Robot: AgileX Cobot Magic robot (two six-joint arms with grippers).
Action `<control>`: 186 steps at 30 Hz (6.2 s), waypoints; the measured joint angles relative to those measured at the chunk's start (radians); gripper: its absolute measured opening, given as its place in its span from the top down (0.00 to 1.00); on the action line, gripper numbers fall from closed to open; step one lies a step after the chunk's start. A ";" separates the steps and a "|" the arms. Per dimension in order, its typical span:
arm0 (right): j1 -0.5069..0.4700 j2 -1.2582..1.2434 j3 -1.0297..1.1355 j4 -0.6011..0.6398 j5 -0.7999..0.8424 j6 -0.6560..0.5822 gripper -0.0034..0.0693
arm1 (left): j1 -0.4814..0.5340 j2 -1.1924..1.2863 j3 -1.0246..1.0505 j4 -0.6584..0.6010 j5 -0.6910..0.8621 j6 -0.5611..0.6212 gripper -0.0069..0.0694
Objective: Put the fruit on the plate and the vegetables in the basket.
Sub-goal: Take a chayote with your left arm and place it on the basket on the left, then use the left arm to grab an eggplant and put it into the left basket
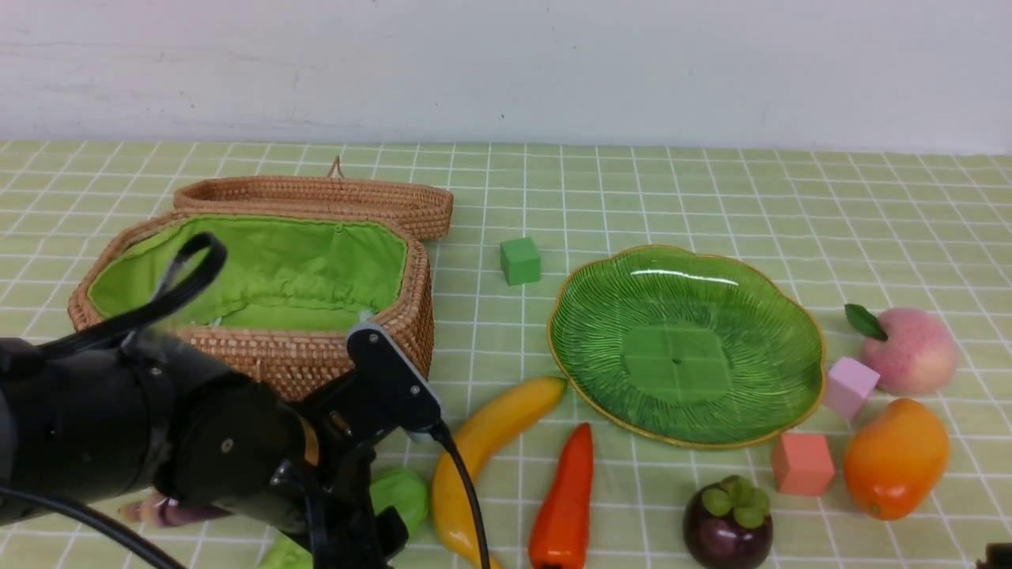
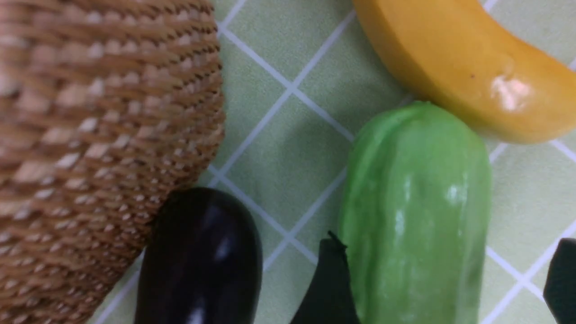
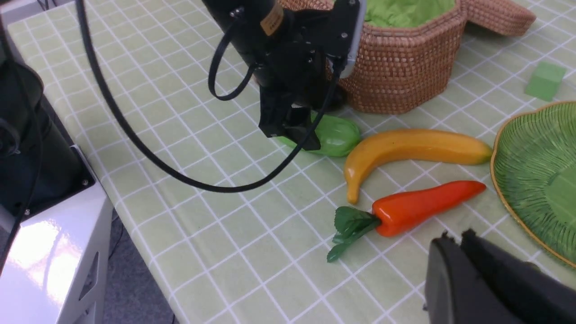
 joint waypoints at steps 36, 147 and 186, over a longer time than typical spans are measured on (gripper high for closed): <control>0.000 0.000 0.000 -0.001 0.006 0.000 0.88 | 0.000 0.088 -0.003 0.028 0.025 0.000 0.32; 0.000 0.002 0.000 0.114 -0.369 -0.079 0.95 | 0.150 0.054 -0.492 0.585 0.243 -0.162 0.05; 0.000 0.002 0.000 -0.137 0.062 0.105 0.95 | 0.148 -0.095 -0.003 0.187 0.201 0.041 0.13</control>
